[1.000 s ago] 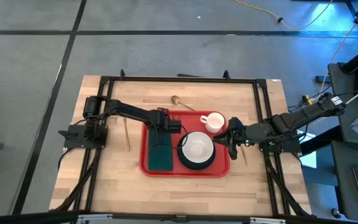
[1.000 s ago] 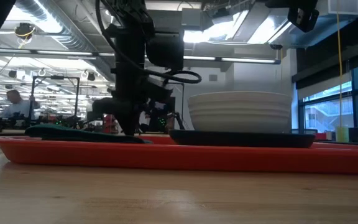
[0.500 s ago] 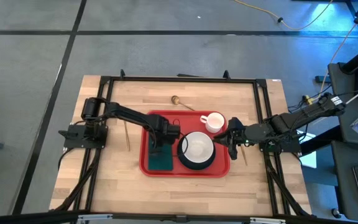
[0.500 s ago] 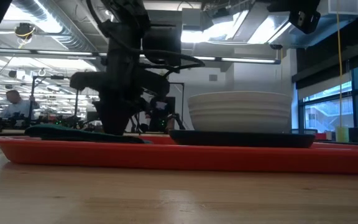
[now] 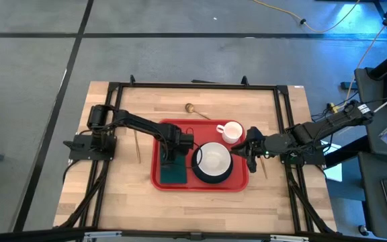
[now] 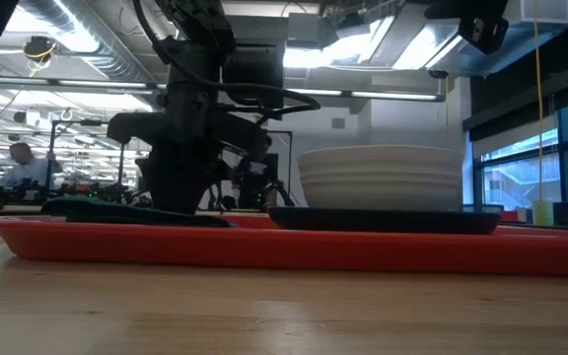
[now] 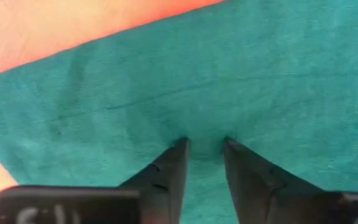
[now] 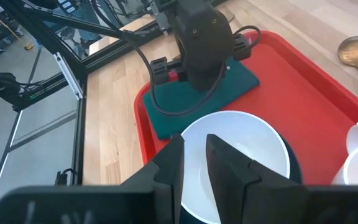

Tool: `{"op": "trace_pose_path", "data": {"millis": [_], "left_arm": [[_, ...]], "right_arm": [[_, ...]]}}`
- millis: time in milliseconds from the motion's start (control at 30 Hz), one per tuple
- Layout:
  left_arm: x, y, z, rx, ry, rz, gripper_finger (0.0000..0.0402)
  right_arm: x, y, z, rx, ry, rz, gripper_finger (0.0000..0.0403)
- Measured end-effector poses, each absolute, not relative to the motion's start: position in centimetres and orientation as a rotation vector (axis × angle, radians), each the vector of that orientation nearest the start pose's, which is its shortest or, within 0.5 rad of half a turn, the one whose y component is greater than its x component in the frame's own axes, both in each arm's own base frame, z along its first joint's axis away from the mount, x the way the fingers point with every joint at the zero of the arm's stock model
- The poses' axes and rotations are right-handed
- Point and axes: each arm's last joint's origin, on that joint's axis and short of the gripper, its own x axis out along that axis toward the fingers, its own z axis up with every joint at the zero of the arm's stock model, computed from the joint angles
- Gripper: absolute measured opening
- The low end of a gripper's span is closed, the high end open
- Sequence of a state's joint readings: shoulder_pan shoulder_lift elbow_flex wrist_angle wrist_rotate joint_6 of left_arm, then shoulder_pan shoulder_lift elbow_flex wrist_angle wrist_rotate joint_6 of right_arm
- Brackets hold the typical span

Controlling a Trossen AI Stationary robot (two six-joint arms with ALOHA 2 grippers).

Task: Set up tray
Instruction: Put the dark green napkin on the orange tray to the left of the black plate

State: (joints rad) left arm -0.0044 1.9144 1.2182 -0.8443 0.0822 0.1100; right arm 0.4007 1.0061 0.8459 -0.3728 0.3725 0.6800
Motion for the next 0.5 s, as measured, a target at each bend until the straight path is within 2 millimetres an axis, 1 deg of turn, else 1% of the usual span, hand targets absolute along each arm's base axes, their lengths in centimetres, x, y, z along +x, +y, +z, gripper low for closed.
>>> {"op": "trace_pose_path", "data": {"millis": [133,233,333,500], "left_arm": [[33.97,-0.32,14.44,0.073,1.521,-0.154,0.0137],[34.02,-0.12,14.43,0.158,1.523,-0.095,0.0152],[34.01,-0.03,14.45,0.238,1.528,-0.048,0.0155],[34.08,0.21,14.50,0.307,1.531,0.020,0.0144]], "right_arm": [[19.88,7.28,29.81,0.463,0.483,-0.142,0.0071],[19.88,7.27,29.81,0.462,0.483,-0.142,0.0071],[19.88,7.27,29.80,0.461,0.484,-0.142,0.0071],[19.88,7.27,29.80,0.460,0.484,-0.142,0.0071]]}}
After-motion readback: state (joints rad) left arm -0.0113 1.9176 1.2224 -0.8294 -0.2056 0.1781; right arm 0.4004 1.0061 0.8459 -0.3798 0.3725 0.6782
